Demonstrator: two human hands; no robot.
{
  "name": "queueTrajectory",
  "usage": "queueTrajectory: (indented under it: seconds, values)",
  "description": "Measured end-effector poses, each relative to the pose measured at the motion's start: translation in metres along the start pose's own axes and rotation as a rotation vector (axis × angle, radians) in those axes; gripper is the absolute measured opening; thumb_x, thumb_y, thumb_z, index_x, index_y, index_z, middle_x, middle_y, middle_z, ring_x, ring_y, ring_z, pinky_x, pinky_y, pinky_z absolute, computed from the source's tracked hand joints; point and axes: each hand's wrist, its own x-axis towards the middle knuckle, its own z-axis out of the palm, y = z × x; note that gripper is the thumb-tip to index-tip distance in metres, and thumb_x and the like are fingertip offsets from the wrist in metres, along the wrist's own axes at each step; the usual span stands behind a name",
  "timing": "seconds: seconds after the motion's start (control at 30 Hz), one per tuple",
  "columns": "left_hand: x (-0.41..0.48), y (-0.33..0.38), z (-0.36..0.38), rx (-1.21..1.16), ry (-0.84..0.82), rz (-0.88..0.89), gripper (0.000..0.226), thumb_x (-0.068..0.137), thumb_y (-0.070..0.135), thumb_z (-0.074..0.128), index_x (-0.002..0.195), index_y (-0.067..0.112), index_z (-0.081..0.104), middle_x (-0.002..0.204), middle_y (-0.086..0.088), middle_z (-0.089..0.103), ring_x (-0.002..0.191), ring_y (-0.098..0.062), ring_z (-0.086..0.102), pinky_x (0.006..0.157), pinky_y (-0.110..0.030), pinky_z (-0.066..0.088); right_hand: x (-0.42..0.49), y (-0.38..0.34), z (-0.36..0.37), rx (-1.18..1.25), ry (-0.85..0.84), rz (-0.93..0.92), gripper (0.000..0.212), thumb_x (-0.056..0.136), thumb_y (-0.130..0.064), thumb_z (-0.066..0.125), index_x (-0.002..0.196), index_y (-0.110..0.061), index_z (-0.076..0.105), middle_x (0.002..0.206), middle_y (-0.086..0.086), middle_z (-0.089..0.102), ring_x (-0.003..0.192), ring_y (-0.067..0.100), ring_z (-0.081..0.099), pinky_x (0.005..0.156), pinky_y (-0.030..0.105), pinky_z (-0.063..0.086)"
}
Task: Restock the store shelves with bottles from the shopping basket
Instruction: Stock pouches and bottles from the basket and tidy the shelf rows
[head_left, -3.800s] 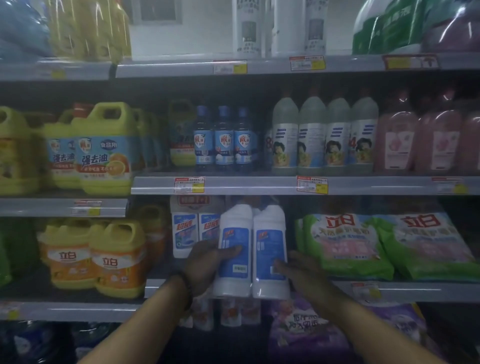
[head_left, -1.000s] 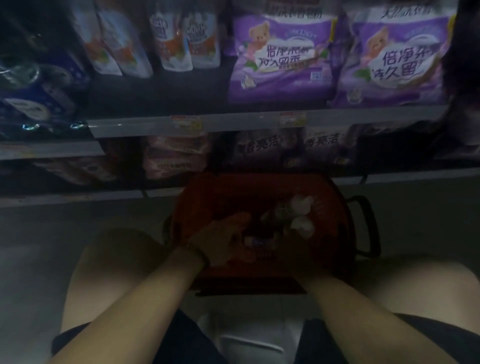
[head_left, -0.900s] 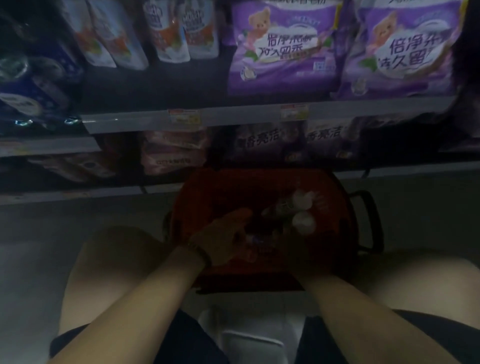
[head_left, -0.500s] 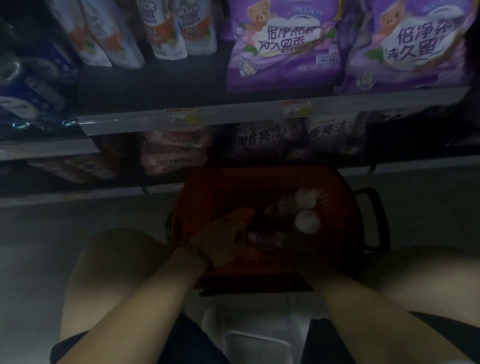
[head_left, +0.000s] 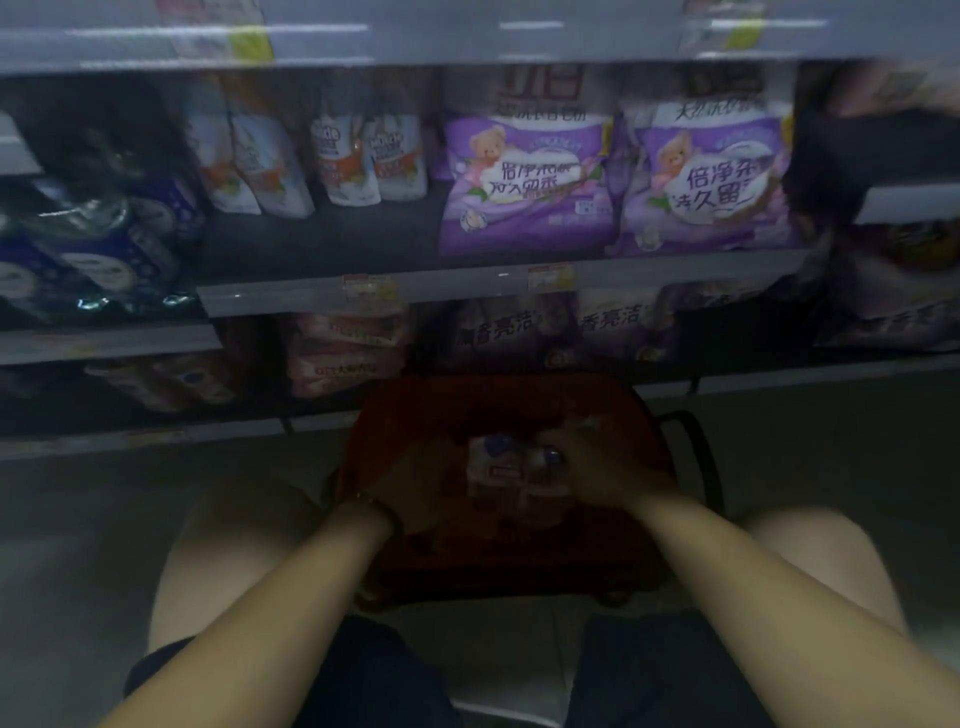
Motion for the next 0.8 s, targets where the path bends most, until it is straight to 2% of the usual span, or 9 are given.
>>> queueTrajectory:
  seconds: [0.07, 0.2, 0.27, 0.4, 0.5, 0.57, 0.63, 0.67, 0.8]
  values:
    - [-0.001, 0.002, -0.008, -0.02, 0.098, -0.054, 0.075, 0.088, 0.051, 0.08, 0.151, 0.022, 0.051, 0.151, 0.007, 0.05, 0.139, -0.014, 0.049, 0.114, -0.028, 0.04, -0.002, -0.003, -0.018, -0.043, 0.008, -0.019, 0.023, 0.091, -0.042, 0.078, 0.096, -0.021, 0.073, 0.093, -0.007, 0.075, 0.086, 0.01, 0.071, 0.081, 0.038, 0.059]
    - [0.001, -0.007, -0.029, -0.082, 0.278, 0.021, 0.094, 0.067, 0.07, 0.088, 0.149, 0.044, 0.049, 0.145, 0.02, 0.06, 0.131, -0.004, 0.061, 0.112, -0.039, 0.052, -0.023, -0.052, -0.071, -0.031, 0.115, -0.097, 0.018, 0.093, -0.047, 0.077, 0.106, -0.035, 0.074, 0.094, -0.018, 0.07, 0.088, -0.003, 0.068, 0.076, 0.028, 0.05]
    - [-0.017, 0.018, -0.046, -0.191, 0.281, 0.037, 0.091, 0.068, 0.06, 0.093, 0.146, 0.043, 0.049, 0.137, 0.021, 0.064, 0.123, -0.001, 0.064, 0.106, -0.037, 0.057, -0.033, -0.074, -0.093, 0.01, 0.143, -0.108, 0.02, 0.094, -0.042, 0.081, 0.112, -0.037, 0.073, 0.096, -0.024, 0.067, 0.086, -0.013, 0.063, 0.073, 0.018, 0.044]
    - [-0.046, 0.056, -0.07, -0.388, 0.391, 0.095, 0.065, 0.074, 0.027, 0.097, 0.13, 0.03, 0.063, 0.122, 0.012, 0.073, 0.107, 0.003, 0.069, 0.097, -0.034, 0.061, -0.054, -0.123, -0.137, 0.094, 0.216, -0.205, 0.03, 0.093, -0.036, 0.083, 0.121, -0.033, 0.074, 0.121, -0.013, 0.072, 0.105, 0.004, 0.067, 0.083, 0.022, 0.053]
    - [-0.064, 0.062, -0.085, -0.613, 0.476, 0.108, 0.065, 0.071, 0.028, 0.098, 0.129, 0.023, 0.07, 0.124, 0.002, 0.078, 0.112, -0.012, 0.075, 0.102, -0.045, 0.061, -0.068, -0.161, -0.165, 0.141, 0.274, -0.302, 0.031, 0.093, -0.028, 0.085, 0.122, -0.02, 0.077, 0.119, -0.001, 0.076, 0.108, 0.013, 0.072, 0.09, 0.028, 0.057]
    - [-0.076, 0.068, -0.096, -0.708, 0.53, 0.135, 0.057, 0.073, 0.028, 0.098, 0.124, 0.028, 0.072, 0.121, 0.008, 0.079, 0.112, -0.012, 0.076, 0.096, -0.041, 0.064, -0.073, -0.182, -0.179, 0.18, 0.314, -0.337, 0.028, 0.093, -0.024, 0.085, 0.117, -0.013, 0.077, 0.113, 0.005, 0.078, 0.101, 0.014, 0.074, 0.084, 0.024, 0.057]
    - [-0.089, 0.082, -0.109, -0.737, 0.652, 0.198, 0.048, 0.077, 0.021, 0.095, 0.117, 0.034, 0.072, 0.113, 0.017, 0.079, 0.104, -0.004, 0.076, 0.082, -0.026, 0.065, -0.073, -0.196, -0.189, 0.299, 0.362, -0.349, 0.026, 0.092, -0.018, 0.085, 0.113, -0.008, 0.073, 0.099, 0.006, 0.079, 0.085, 0.005, 0.075, 0.071, 0.018, 0.057]
    - [-0.096, 0.09, -0.115, -0.752, 0.724, 0.228, 0.049, 0.077, 0.018, 0.095, 0.117, 0.033, 0.071, 0.111, 0.016, 0.08, 0.103, -0.004, 0.076, 0.08, -0.026, 0.064, -0.073, -0.203, -0.193, 0.404, 0.38, -0.349, 0.026, 0.093, -0.013, 0.084, 0.114, -0.006, 0.07, 0.092, 0.003, 0.078, 0.078, 0.001, 0.074, 0.068, 0.016, 0.055]
    - [-0.123, 0.114, -0.154, -0.895, 0.84, 0.289, 0.051, 0.079, 0.011, 0.091, 0.123, 0.024, 0.07, 0.113, -0.004, 0.081, 0.103, -0.023, 0.08, 0.086, -0.049, 0.066, -0.072, -0.235, -0.208, 0.705, 0.44, -0.414, 0.02, 0.095, -0.009, 0.08, 0.113, -0.009, 0.07, 0.103, 0.005, 0.082, 0.095, 0.016, 0.078, 0.081, 0.026, 0.064]
